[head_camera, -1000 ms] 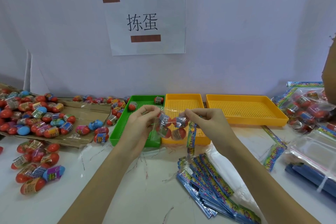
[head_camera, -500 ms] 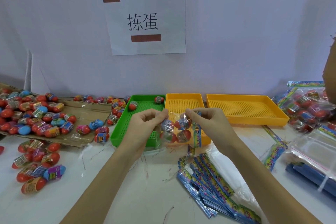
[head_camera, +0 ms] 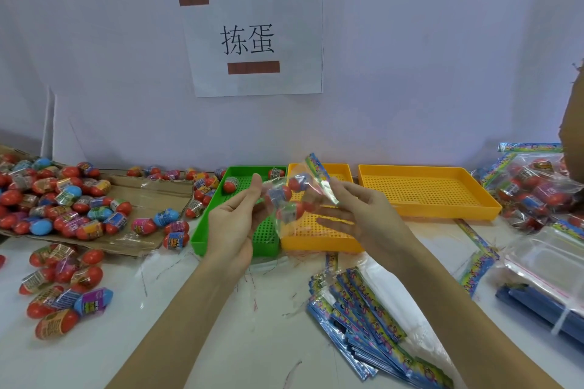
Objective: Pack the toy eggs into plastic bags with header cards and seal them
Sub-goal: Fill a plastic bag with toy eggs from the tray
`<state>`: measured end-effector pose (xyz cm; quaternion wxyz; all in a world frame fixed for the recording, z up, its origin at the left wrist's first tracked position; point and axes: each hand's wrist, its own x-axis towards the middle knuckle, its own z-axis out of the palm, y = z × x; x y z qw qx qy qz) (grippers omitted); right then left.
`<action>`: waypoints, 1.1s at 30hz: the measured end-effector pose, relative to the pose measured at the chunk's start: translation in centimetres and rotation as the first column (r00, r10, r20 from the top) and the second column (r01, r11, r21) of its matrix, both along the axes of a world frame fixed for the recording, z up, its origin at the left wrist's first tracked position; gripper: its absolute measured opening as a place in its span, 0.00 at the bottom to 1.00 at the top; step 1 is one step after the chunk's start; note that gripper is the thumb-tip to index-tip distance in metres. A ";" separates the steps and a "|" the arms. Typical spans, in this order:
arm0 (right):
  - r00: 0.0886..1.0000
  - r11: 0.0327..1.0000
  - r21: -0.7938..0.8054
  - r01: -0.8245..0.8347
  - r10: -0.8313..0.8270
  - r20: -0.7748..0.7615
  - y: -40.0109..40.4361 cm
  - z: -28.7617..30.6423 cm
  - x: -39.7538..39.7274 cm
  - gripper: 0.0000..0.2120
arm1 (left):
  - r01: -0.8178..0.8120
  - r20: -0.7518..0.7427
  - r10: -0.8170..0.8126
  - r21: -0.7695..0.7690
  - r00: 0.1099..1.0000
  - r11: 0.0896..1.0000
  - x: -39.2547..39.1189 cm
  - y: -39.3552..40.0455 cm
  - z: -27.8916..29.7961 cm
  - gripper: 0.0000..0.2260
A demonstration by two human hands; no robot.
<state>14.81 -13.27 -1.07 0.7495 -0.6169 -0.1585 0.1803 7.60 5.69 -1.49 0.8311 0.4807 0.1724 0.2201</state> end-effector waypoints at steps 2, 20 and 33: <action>0.989 0.988 0.096 -0.118 0.125 -0.078 0.1 -0.1 -0.2 0.18 | -0.003 0.029 0.001 0.067 1.000 0.998 0.0 -0.1 -0.2 0.11; 0.994 0.994 0.093 0.054 -0.062 0.085 0.6 0.0 -0.9 0.16 | 0.024 -0.033 -0.017 0.256 0.999 0.966 0.1 0.4 0.2 0.04; 0.980 0.981 0.049 0.188 -0.191 0.060 0.4 0.3 -0.8 0.14 | -0.048 0.080 -0.027 0.801 0.996 0.596 -0.4 0.2 0.4 0.10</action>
